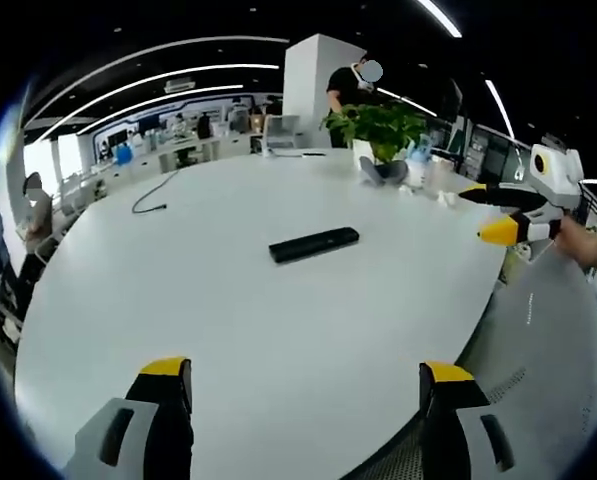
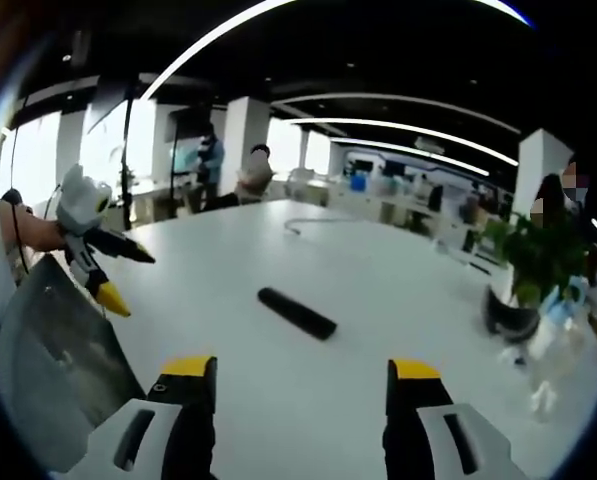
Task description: Press the specified remote control buttons in sequence, fully releasing each button before pressing the next.
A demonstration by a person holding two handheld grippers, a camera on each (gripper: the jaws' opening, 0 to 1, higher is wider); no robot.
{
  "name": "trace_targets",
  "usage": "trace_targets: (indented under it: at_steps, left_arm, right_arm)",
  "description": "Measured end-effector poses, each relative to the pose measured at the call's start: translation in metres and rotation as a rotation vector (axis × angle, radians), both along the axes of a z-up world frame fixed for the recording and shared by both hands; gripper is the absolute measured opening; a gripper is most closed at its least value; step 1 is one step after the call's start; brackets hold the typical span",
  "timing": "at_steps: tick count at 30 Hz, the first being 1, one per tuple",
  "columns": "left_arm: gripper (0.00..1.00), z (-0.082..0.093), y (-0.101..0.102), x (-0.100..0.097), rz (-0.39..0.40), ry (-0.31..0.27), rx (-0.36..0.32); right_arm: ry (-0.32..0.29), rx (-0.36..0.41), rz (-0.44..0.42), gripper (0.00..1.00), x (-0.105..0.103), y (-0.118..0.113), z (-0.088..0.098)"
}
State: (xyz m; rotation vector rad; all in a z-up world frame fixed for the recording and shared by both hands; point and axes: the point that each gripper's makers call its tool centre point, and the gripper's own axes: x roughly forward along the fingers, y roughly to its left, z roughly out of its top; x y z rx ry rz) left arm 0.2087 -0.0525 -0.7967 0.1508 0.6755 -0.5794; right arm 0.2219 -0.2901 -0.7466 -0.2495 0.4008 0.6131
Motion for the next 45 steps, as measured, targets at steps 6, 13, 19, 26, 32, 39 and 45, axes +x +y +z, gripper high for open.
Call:
trace_targets:
  at_steps: [6, 13, 19, 26, 32, 39, 45]
  left_arm:
    - [0.99, 0.000, -0.005, 0.008, -0.011, -0.006, 0.004]
    - [0.98, -0.002, -0.015, 0.013, -0.036, 0.006, 0.005]
    - [0.98, 0.001, -0.022, 0.023, -0.054, -0.001, 0.003]
    - [0.98, 0.001, -0.028, 0.028, -0.080, -0.004, 0.007]
    - [0.99, -0.001, -0.030, 0.031, -0.106, -0.010, 0.028]
    - [0.98, -0.003, -0.033, 0.038, -0.117, -0.003, 0.033]
    - [0.98, -0.002, -0.034, 0.044, -0.128, -0.006, 0.041]
  right_arm:
    - [0.006, -0.015, -0.010, 0.66, 0.000, -0.004, -0.002]
    - [0.004, -0.006, -0.026, 0.66, 0.002, -0.007, -0.001]
    - [0.002, -0.008, -0.032, 0.65, 0.002, -0.008, -0.001]
    - [0.005, -0.011, -0.036, 0.65, 0.002, -0.009, -0.002]
    - [0.006, -0.014, -0.041, 0.65, 0.003, -0.010, -0.002]
    - [0.012, -0.020, -0.039, 0.65, 0.003, -0.010, -0.004]
    - [0.019, -0.023, -0.035, 0.65, 0.002, -0.009, -0.006]
